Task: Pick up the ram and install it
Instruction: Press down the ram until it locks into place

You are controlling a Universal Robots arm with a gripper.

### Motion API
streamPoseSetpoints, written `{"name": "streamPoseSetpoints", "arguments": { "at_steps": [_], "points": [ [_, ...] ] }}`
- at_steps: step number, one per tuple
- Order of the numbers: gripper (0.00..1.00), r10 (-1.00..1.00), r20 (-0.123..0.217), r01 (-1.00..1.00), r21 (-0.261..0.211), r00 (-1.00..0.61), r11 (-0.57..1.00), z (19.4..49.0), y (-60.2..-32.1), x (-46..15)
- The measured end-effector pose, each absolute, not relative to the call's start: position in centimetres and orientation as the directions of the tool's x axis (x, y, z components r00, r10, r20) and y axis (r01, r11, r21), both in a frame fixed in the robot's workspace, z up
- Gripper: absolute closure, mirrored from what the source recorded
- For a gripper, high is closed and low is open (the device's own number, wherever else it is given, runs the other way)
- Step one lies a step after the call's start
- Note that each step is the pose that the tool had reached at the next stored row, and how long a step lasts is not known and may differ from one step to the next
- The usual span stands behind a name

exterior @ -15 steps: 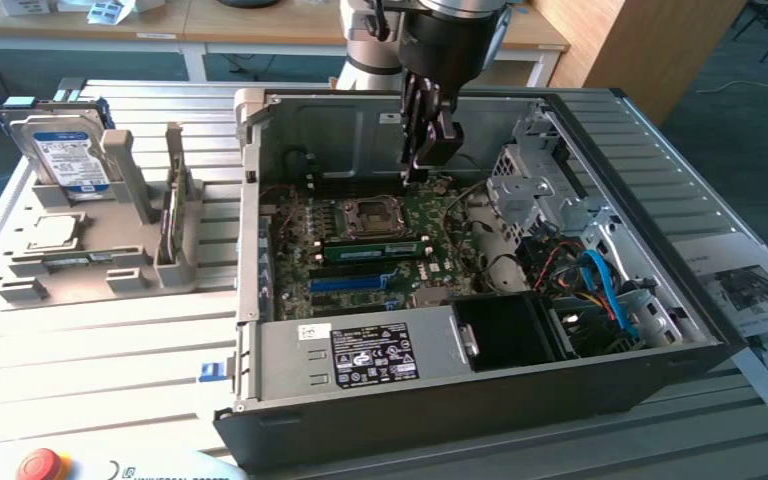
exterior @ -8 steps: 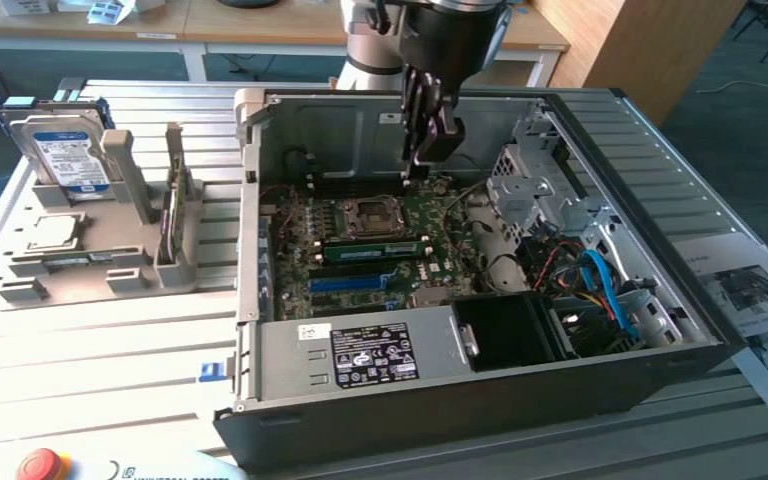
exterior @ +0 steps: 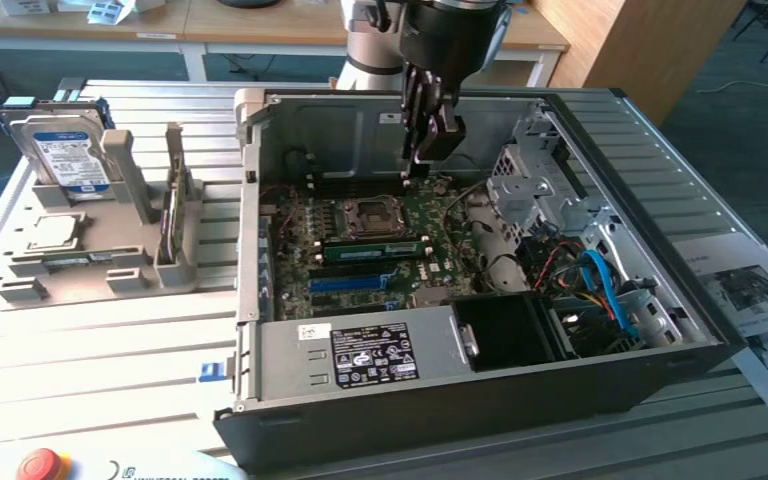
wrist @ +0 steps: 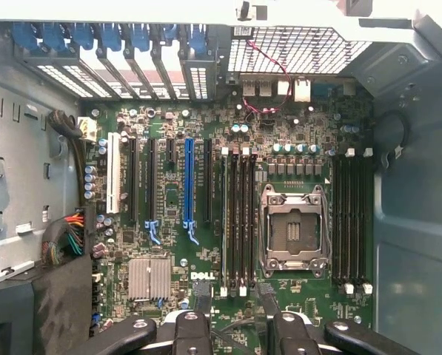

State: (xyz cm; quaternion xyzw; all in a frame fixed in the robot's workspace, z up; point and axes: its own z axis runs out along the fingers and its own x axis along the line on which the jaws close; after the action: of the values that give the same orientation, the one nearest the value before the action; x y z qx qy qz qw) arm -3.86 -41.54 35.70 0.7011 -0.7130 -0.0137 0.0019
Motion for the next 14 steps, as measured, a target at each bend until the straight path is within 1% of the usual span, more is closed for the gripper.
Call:
{"name": "streamPoseSetpoints", "arguments": {
  "at_steps": [6,8,10,11,13,14],
  "points": [
    [0.63,-1.0,-0.017,-1.0,0.022,-0.017,0.017,35.7,-41.54,-3.86],
    [0.65,-1.0,-0.017,-1.0,0.022,-0.017,0.017,35.7,-41.54,-3.86],
    [0.77,-1.0,-0.017,-1.0,0.022,-0.017,0.017,35.7,-41.54,-3.86],
    [0.77,-1.0,-0.017,-1.0,0.022,-0.017,0.017,35.7,-41.54,-3.86],
    [0.89,-1.0,-0.017,-1.0,0.022,-0.017,0.017,35.7,-41.54,-3.86],
    [0.89,-1.0,-0.017,-1.0,0.022,-0.017,0.017,35.7,-41.54,-3.86]
  ]
}}
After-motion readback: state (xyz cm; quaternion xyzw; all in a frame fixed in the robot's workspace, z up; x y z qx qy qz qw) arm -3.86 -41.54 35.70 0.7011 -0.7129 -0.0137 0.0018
